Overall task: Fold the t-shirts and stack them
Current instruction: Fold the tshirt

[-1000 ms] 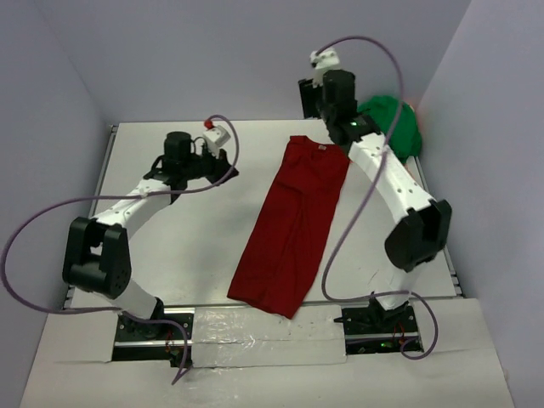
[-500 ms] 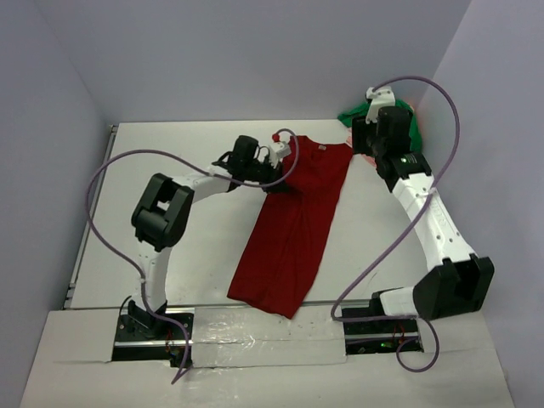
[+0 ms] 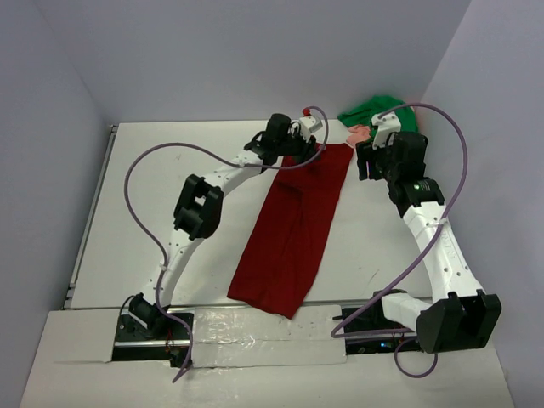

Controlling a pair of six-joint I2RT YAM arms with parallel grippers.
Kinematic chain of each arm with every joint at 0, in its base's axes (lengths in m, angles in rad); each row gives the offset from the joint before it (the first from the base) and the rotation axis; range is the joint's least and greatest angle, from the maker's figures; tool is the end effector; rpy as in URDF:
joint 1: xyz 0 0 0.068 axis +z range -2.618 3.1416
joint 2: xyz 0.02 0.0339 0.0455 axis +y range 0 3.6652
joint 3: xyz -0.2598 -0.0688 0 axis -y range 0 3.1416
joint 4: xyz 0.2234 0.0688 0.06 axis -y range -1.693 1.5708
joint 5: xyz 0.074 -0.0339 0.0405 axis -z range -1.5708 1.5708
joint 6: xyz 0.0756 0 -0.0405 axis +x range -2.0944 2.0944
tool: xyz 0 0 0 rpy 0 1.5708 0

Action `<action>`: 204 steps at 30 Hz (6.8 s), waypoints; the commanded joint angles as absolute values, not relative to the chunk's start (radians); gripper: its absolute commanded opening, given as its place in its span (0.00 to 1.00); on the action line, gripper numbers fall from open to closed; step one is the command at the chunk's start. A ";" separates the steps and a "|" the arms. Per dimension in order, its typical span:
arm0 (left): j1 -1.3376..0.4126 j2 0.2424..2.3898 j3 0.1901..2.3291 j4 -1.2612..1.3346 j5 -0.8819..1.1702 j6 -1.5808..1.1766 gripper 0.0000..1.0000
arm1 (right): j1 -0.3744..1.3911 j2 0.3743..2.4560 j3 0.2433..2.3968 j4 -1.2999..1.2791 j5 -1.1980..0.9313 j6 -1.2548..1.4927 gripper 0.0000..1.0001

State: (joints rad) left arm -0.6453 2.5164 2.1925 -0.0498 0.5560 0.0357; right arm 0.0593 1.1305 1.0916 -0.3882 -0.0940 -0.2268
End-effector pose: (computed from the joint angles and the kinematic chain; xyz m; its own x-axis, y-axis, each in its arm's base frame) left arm 0.4475 -0.3869 0.2009 -0.2592 0.2331 -0.9373 0.9132 0.3750 -0.1593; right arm 0.2698 0.0231 0.3380 -0.3705 -0.2463 -0.8956 -0.2336 0.9579 -0.1668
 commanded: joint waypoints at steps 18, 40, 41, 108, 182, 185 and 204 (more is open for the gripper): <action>-0.769 2.746 2.508 -0.452 0.157 0.164 0.00 | -0.026 1.032 1.085 -0.364 -0.179 -0.210 0.71; -0.543 2.798 2.519 -0.614 0.006 0.201 0.00 | -0.106 0.939 1.118 -0.393 -0.331 -0.150 0.72; -0.505 2.796 2.519 -0.608 0.005 0.195 0.00 | -0.107 0.939 1.121 -0.399 -0.334 -0.149 0.72; -0.212 1.594 1.599 -0.193 0.008 0.044 0.66 | 0.698 1.268 1.062 -0.483 0.146 -0.360 0.74; 0.160 1.315 0.888 0.041 0.327 0.074 0.69 | 1.361 1.683 0.977 -0.442 0.160 -0.330 0.59; 0.160 1.324 0.890 0.038 0.334 0.077 0.69 | 1.356 1.667 0.979 -0.449 0.170 -0.333 0.62; 0.160 1.338 0.887 0.026 0.351 0.084 0.69 | 1.322 1.591 1.040 -0.531 0.169 -0.341 0.64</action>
